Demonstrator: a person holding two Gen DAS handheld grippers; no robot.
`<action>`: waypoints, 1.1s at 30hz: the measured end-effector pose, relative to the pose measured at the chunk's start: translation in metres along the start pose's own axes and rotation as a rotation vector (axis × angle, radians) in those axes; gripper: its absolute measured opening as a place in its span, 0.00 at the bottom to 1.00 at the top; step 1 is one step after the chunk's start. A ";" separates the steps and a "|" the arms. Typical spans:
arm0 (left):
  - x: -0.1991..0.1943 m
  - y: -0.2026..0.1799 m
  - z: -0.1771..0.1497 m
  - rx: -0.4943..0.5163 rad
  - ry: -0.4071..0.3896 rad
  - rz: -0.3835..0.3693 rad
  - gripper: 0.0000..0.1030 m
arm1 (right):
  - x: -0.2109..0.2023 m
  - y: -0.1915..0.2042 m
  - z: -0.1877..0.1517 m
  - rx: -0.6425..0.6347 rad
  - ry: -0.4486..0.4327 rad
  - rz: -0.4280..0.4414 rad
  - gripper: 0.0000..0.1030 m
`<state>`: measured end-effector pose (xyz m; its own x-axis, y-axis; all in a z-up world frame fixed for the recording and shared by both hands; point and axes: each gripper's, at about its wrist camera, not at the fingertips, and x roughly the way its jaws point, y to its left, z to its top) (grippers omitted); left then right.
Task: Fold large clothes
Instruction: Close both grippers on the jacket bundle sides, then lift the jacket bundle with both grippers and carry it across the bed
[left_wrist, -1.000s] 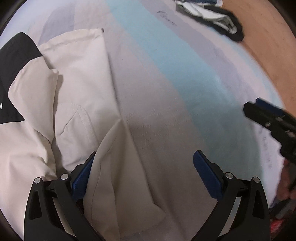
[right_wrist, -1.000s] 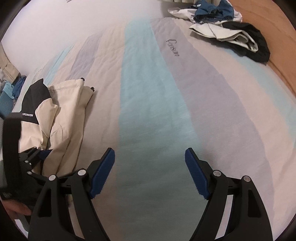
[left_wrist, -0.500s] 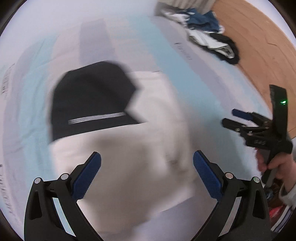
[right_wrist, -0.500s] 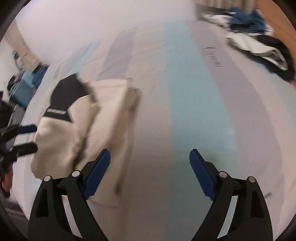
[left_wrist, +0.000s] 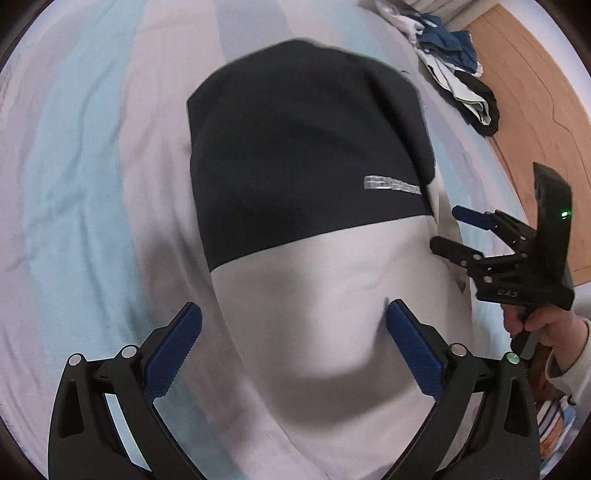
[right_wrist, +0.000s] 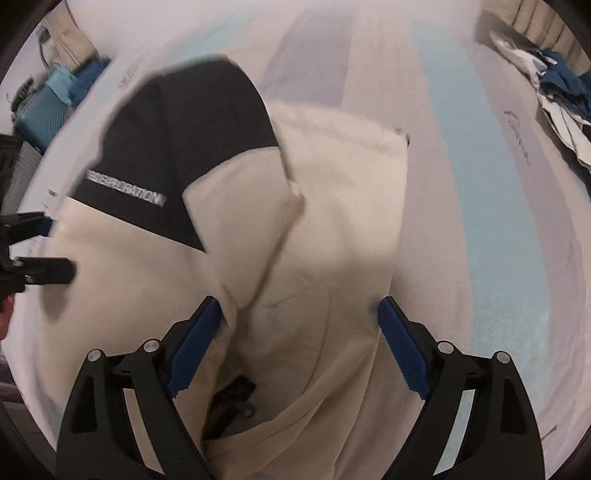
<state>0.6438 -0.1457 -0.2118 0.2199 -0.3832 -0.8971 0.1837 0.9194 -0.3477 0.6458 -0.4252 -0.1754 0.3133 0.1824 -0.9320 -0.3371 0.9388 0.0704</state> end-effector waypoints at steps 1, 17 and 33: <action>0.005 0.004 0.001 -0.012 0.000 -0.024 0.95 | 0.006 -0.002 -0.002 0.002 0.009 0.004 0.81; 0.036 0.017 0.009 -0.037 0.001 -0.169 0.96 | 0.024 -0.079 -0.028 0.224 0.069 0.182 0.86; 0.032 0.026 -0.003 -0.086 -0.073 -0.202 0.89 | 0.052 -0.046 -0.030 0.262 0.087 0.354 0.65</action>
<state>0.6529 -0.1337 -0.2500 0.2563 -0.5628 -0.7859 0.1492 0.8263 -0.5431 0.6512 -0.4675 -0.2375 0.1395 0.4908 -0.8600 -0.1703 0.8675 0.4674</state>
